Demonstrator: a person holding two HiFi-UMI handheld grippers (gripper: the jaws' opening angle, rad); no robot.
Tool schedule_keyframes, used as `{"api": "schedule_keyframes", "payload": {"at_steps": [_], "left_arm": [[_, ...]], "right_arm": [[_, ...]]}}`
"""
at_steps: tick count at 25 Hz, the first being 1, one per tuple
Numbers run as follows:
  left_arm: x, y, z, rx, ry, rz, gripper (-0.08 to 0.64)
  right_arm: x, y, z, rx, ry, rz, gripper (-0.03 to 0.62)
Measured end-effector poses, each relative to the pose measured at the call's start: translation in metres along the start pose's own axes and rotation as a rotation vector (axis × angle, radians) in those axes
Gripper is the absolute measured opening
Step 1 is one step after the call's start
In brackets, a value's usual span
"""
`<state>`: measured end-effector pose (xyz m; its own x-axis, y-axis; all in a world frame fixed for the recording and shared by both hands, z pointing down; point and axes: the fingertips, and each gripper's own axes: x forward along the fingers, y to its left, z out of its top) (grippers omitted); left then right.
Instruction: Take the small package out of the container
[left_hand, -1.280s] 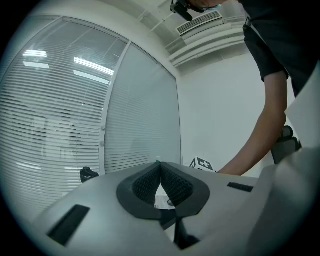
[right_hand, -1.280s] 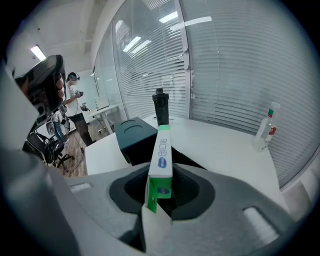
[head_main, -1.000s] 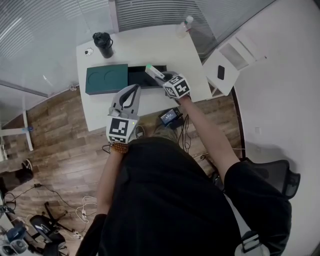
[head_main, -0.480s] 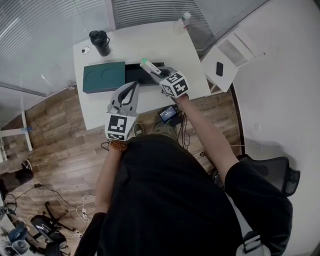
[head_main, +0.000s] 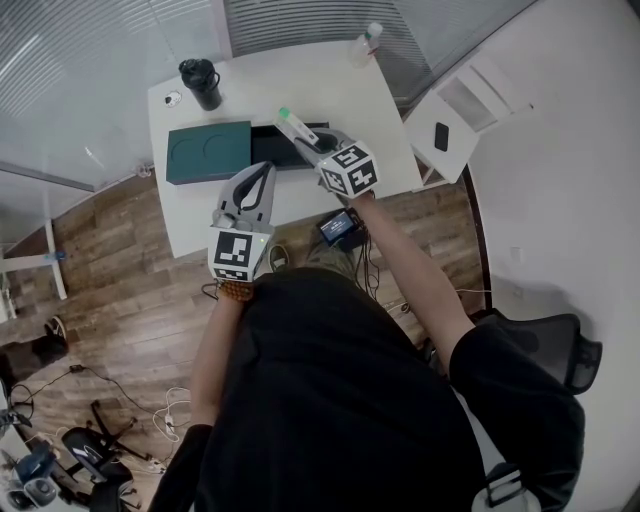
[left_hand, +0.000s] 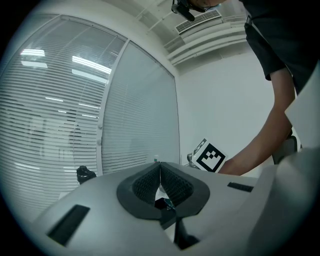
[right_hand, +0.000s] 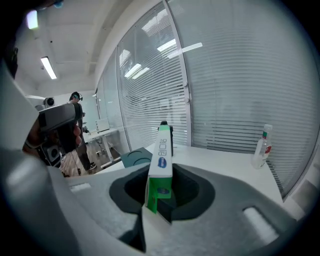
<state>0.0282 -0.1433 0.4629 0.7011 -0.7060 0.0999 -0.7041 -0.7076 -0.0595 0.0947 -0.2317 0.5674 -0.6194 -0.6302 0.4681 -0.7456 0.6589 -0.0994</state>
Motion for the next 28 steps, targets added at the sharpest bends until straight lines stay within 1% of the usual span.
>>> {"api": "schedule_keyframes", "payload": {"at_steps": [8,15,21,28], "left_arm": [[-0.001,0.001,0.003,0.002,-0.011,0.006,-0.002],[0.0,0.0,0.006,0.021,-0.017,0.008,-0.002],[-0.003,0.0,0.008,0.012,-0.034,-0.012,-0.002],[-0.005,0.004,0.009,0.01,-0.038,-0.002,-0.002]], "right_arm": [[-0.012,0.006,0.013,0.005,-0.053,-0.012,0.089],[-0.024,0.012,0.032,0.012,-0.121,-0.018,0.089],[-0.034,0.025,0.052,0.026,-0.178,-0.014,0.089],[-0.043,0.038,0.064,0.015,-0.22,-0.016,0.089]]}}
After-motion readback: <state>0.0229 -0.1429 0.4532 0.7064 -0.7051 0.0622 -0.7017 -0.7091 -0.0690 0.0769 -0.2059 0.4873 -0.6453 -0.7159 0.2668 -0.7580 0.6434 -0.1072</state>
